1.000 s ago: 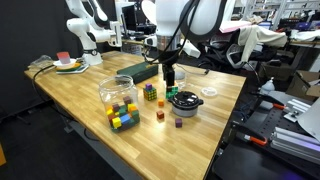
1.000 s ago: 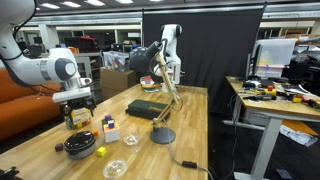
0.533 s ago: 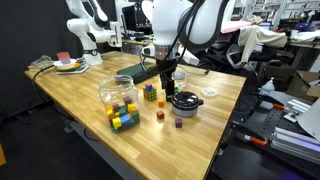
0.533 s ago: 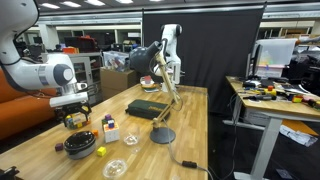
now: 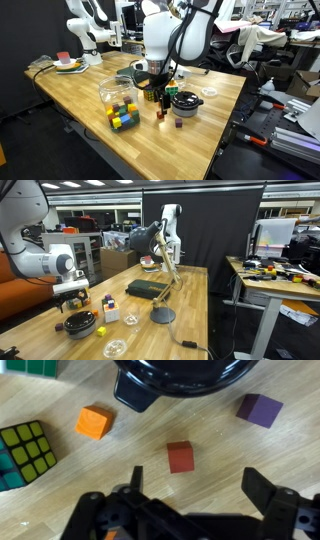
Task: Pick up the small square box and put them on top of the big square box
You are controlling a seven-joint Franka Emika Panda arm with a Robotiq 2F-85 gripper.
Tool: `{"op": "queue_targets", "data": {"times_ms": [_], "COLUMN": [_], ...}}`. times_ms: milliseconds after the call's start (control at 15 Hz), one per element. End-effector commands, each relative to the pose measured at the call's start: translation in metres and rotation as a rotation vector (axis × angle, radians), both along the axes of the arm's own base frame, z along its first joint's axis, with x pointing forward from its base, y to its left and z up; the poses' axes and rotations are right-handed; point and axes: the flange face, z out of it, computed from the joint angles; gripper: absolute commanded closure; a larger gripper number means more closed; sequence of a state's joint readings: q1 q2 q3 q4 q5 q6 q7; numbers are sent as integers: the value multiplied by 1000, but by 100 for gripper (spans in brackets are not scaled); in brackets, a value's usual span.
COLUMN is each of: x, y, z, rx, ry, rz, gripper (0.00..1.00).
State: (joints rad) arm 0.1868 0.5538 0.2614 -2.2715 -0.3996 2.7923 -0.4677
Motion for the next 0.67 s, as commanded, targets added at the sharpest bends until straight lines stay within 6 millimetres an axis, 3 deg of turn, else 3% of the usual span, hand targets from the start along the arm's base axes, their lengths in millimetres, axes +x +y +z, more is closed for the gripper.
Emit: {"op": "queue_targets", "data": {"times_ms": [0, 333, 600], "x": [8, 14, 19], "y": [1, 3, -7], "z": [-6, -19, -23], "rx": [18, 31, 19], "ry": [17, 45, 55], "rz": [49, 109, 135], "gripper": [0, 0, 0]}}
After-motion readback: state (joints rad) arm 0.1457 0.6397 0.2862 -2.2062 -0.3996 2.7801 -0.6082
